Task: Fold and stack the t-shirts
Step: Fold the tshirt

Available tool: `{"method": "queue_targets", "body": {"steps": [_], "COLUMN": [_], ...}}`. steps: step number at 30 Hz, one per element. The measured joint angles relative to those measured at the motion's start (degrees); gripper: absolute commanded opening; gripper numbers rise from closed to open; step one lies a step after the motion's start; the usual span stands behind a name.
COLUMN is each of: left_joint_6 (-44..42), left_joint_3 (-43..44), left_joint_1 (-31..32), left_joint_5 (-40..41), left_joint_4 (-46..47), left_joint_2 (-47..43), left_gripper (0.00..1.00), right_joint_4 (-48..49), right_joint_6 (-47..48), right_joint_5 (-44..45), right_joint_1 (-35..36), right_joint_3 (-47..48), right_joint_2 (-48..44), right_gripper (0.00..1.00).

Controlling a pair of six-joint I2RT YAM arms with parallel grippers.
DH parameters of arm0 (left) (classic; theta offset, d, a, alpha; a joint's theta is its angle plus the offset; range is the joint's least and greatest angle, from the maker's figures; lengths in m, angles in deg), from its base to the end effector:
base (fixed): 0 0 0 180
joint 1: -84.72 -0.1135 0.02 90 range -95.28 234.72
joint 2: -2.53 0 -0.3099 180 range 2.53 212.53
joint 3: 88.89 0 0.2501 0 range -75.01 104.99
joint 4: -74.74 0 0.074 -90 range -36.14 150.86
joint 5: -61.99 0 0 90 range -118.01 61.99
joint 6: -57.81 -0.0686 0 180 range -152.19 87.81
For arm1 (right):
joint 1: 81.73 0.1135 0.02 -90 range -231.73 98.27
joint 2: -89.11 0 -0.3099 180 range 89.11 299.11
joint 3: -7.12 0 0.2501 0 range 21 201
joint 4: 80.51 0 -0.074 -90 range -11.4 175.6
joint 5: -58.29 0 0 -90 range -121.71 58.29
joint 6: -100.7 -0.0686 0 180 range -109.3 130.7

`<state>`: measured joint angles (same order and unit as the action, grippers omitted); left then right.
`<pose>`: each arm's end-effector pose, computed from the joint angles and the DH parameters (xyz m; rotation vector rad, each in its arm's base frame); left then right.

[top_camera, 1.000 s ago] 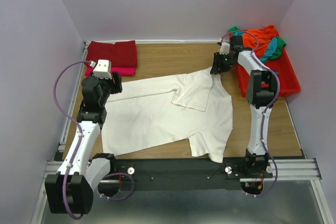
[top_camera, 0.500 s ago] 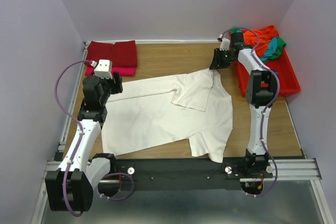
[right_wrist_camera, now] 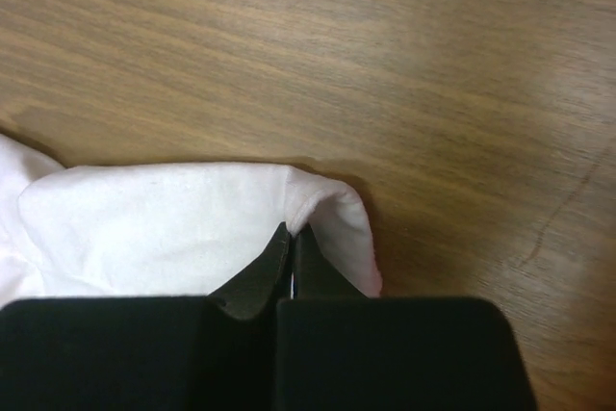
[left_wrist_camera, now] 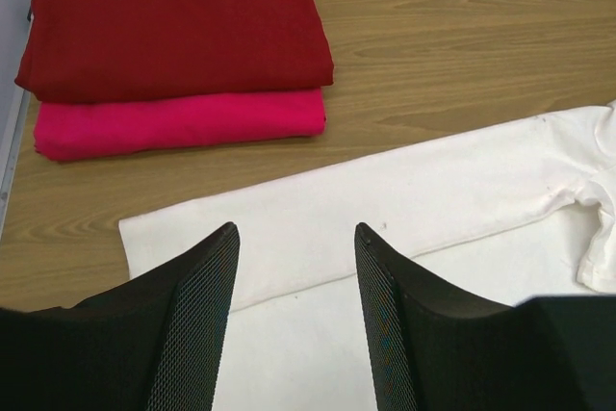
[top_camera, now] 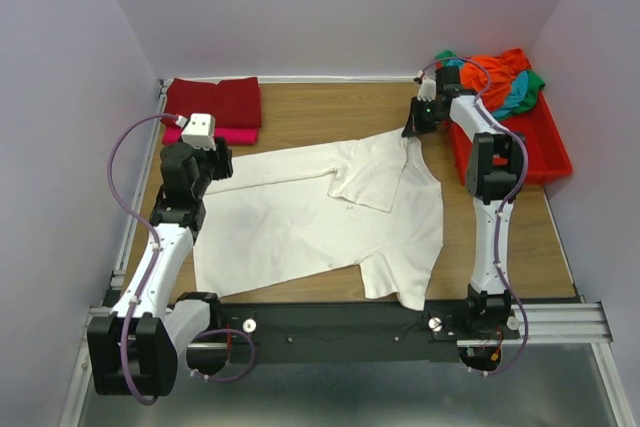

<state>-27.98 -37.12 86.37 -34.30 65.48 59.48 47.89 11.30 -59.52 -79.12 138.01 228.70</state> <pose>0.2374 -0.0144 0.3152 0.0369 1.8243 -0.1723 0.5679 0.0579 0.1596 -0.2398 2.5560 0.6460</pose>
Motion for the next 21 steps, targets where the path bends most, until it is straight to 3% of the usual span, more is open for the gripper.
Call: {"method": "queue_targets", "body": {"steps": [11,21], "left_joint_6": [3.96,12.70], "left_joint_3": [0.02,4.26], "left_joint_1": [-0.02,-7.56], "left_joint_5": [2.75,3.41], "left_joint_4": [0.48,-0.81], "left_joint_2": [3.58,23.37], "left_gripper": [0.43,0.17], "right_joint_4": [4.76,5.97], "right_joint_6": [-3.43,-3.78], "right_joint_5": [6.01,6.80], "right_joint_1": [-0.48,-0.48], "right_joint_3": [-3.78,-3.78], "right_joint_2": [-4.81,-4.83], "right_gripper": [0.01,0.01]}}
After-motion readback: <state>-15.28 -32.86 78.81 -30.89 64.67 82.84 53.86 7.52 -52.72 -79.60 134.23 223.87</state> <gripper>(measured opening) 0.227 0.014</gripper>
